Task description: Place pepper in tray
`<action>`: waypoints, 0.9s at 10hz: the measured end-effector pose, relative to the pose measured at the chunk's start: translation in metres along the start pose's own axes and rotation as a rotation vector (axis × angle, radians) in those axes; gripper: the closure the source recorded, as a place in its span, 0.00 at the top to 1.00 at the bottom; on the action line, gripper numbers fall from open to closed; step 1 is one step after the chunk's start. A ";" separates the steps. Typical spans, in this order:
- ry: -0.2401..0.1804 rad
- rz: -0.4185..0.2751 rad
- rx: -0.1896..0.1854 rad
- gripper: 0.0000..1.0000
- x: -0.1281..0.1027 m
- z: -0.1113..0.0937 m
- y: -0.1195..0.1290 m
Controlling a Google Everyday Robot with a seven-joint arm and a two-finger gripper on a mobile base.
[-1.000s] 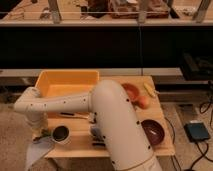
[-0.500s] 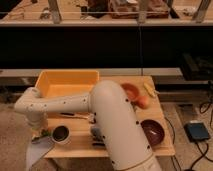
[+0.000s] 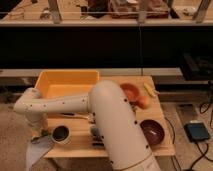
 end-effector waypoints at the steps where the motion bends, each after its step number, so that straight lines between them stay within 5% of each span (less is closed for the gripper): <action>1: -0.001 -0.001 0.000 0.23 0.000 0.000 0.000; 3: 0.005 -0.004 -0.006 0.03 0.001 -0.004 0.000; 9: 0.137 0.033 -0.017 0.00 0.006 -0.048 0.015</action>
